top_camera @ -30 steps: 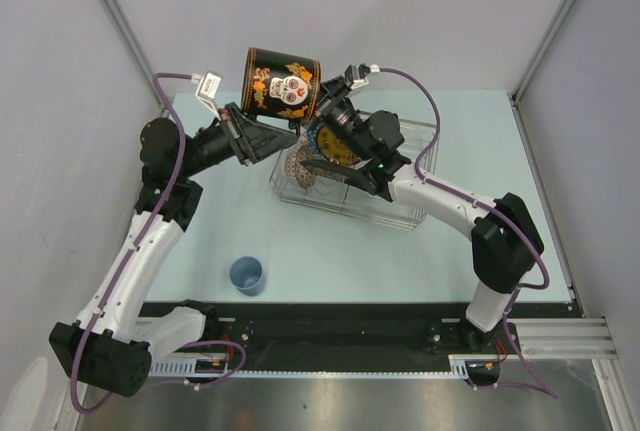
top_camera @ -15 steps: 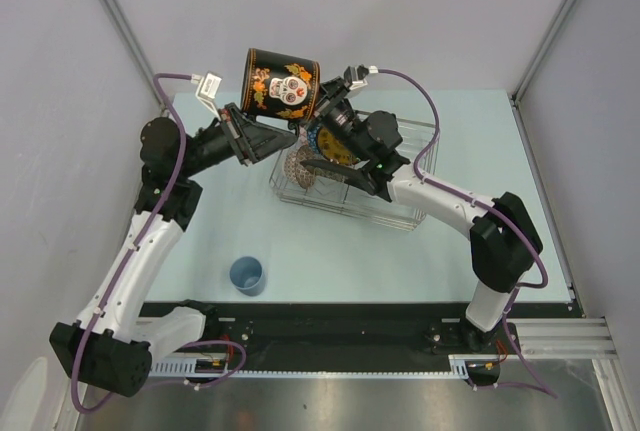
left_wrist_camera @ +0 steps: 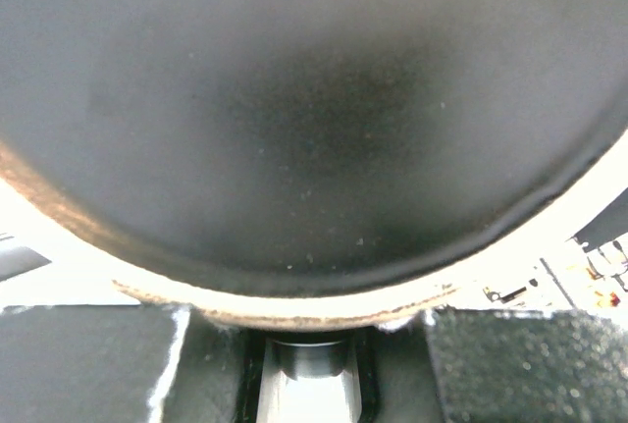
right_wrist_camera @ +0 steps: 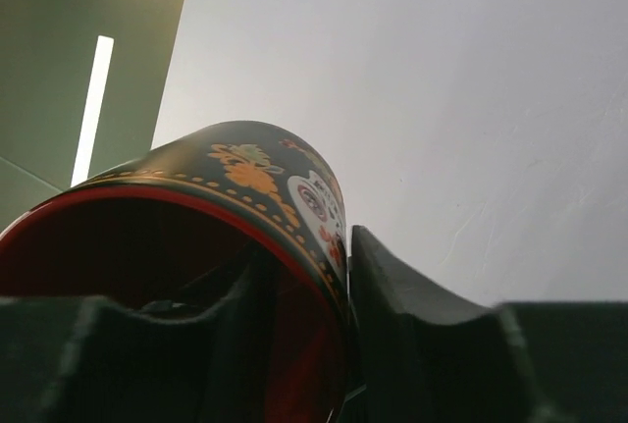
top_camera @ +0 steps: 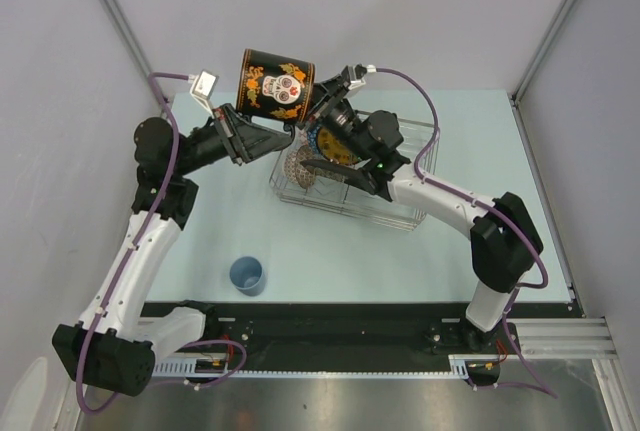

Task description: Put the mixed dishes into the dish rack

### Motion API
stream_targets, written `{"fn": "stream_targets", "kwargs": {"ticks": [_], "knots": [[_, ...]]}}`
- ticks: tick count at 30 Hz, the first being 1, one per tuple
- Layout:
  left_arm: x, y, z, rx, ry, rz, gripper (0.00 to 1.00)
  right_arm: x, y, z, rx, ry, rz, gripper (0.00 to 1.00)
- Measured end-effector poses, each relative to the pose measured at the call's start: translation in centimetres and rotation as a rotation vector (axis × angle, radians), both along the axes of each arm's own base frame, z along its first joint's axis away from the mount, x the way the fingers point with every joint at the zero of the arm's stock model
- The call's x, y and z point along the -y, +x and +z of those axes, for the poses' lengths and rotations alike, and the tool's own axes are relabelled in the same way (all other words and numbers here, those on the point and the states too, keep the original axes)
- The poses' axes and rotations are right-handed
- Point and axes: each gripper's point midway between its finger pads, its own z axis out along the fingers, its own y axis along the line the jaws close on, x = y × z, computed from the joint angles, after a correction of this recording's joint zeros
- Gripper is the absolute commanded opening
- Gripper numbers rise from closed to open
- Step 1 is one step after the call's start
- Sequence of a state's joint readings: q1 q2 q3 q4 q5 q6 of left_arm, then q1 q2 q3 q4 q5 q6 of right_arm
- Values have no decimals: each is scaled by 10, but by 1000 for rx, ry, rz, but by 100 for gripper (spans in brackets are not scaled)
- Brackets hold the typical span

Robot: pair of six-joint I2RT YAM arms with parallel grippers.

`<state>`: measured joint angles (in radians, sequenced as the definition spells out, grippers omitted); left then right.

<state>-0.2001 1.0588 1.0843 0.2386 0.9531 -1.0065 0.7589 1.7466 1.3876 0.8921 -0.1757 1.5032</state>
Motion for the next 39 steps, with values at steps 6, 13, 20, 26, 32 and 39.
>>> {"fn": "stream_targets", "kwargs": {"ticks": [6,13,20,26,32,39], "knots": [[0,-2,-2,-13,-2,-12,0,6,-1,4,8,-10,12,56],[-1,-4,-4,-19,9,-18,0,30,3,17,36,-48,-17,79],[-4,-1,3,-1,39,2,0,84,15,10,10,-142,-123,83],[-5,1,4,8,61,8,0,119,7,1,-8,-241,-185,83],[2,19,6,36,144,37,0,186,-3,-12,-45,-382,-347,86],[61,29,-12,124,331,-43,0,256,-66,23,62,-447,-570,87]]}}
